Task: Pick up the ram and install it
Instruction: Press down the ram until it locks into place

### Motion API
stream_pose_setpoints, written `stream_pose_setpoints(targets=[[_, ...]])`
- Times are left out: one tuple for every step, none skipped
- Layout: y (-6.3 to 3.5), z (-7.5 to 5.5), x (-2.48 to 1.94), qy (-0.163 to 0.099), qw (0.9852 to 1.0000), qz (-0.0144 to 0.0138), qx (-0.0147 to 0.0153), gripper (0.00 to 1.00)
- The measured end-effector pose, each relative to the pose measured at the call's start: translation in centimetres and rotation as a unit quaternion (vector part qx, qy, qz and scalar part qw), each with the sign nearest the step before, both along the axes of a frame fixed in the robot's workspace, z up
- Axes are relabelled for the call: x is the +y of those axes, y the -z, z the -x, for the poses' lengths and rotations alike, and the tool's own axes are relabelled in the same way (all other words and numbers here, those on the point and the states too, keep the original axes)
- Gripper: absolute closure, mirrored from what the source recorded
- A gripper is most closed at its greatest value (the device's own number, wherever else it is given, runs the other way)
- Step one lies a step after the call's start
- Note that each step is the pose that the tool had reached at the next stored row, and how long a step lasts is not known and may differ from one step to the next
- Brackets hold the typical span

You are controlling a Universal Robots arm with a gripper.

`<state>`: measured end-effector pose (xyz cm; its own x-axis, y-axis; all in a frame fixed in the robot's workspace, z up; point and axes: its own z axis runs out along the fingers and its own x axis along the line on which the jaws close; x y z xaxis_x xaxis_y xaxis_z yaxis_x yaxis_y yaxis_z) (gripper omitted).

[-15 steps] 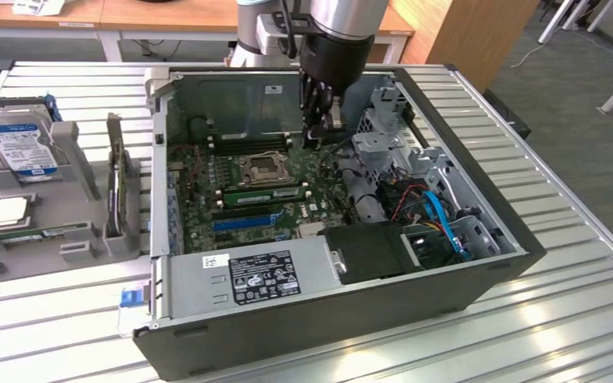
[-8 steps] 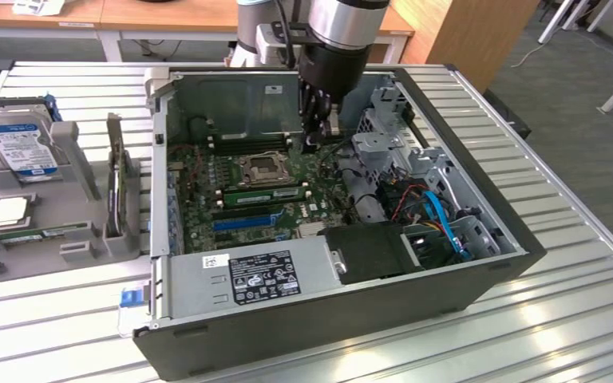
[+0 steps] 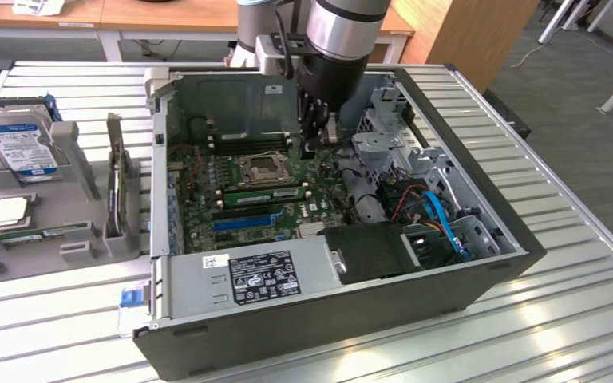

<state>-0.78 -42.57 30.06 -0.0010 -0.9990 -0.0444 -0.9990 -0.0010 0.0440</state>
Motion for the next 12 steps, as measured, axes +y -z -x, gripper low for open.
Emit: stream_pose_setpoints(targets=[[0.11, 0.00, 0.00, 0.000, 1.0000, 0.0000, 0.0000, 0.90], [0.21, 0.00, 0.00, 0.000, 1.0000, 0.0000, 0.0000, 0.90], [0.30, 0.00, 0.00, 0.000, 1.0000, 0.0000, 0.0000, 0.90], [0.39, 0.00, 0.00, 0.000, 1.0000, 0.0000, 0.0000, 0.90], [0.48, 0.00, 0.00, 0.000, 1.0000, 0.0000, 0.0000, 0.90], [0.57, 0.00, 0.00, 0.000, 1.0000, 0.0000, 0.0000, 0.90], [0.65, 0.00, 0.00, 0.000, 1.0000, 0.0000, 0.0000, 0.90], [0.74, 0.00, 0.00, 0.000, 1.0000, 0.0000, 0.0000, 0.90], [0.82, 0.00, 0.00, 0.000, 1.0000, 0.0000, 0.0000, 0.90], [0.90, 0.00, 0.00, 0.000, 1.0000, -0.0001, 0.0000, 0.90], [0.97, 0.00, 0.00, 0.000, 1.0000, 0.0000, 0.0000, 0.90], [1.05, 0.00, 0.00, 0.000, 1.0000, 0.0000, 0.0000, 0.90]])
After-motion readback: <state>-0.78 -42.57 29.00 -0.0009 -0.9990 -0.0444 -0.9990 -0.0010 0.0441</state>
